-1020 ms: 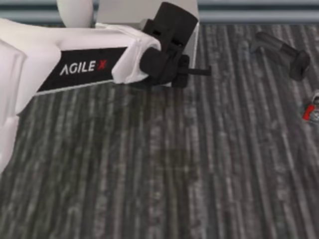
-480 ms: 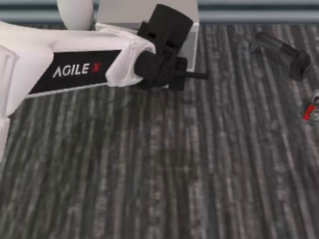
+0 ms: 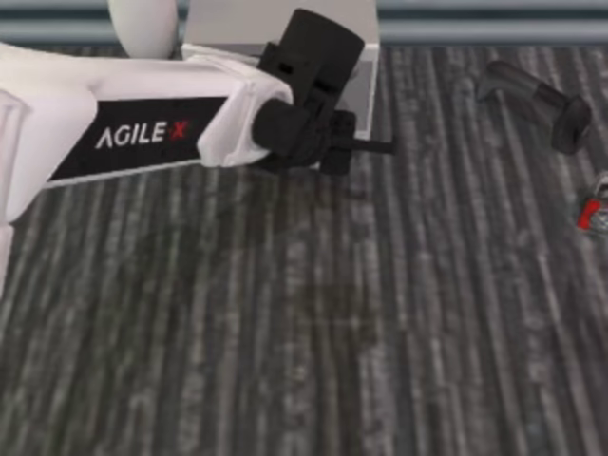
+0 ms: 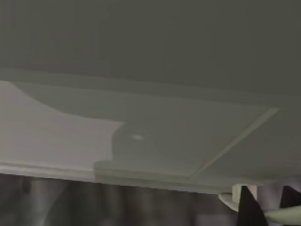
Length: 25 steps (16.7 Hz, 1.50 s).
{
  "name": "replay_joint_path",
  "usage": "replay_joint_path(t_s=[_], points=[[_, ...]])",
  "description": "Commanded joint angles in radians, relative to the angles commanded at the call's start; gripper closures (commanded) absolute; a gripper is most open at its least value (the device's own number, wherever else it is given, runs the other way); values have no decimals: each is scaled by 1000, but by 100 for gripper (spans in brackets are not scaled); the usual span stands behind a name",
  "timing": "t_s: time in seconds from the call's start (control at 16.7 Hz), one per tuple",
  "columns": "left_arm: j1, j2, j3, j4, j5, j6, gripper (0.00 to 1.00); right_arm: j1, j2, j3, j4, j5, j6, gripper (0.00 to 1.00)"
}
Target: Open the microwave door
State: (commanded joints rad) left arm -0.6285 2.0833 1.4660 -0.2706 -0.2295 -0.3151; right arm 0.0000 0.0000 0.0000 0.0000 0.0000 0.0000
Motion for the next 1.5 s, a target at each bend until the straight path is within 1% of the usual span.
replay_joint_path(t_s=[1.08,1.2,1.5], points=[[0,0,0,0,0,0,100,0,0,0,0,0,0,0],[-7,0,1,2,9,-2,100,0,0,0,0,0,0,0],[10,-34,-53,30,39,48,100,0,0,0,0,0,0,0]])
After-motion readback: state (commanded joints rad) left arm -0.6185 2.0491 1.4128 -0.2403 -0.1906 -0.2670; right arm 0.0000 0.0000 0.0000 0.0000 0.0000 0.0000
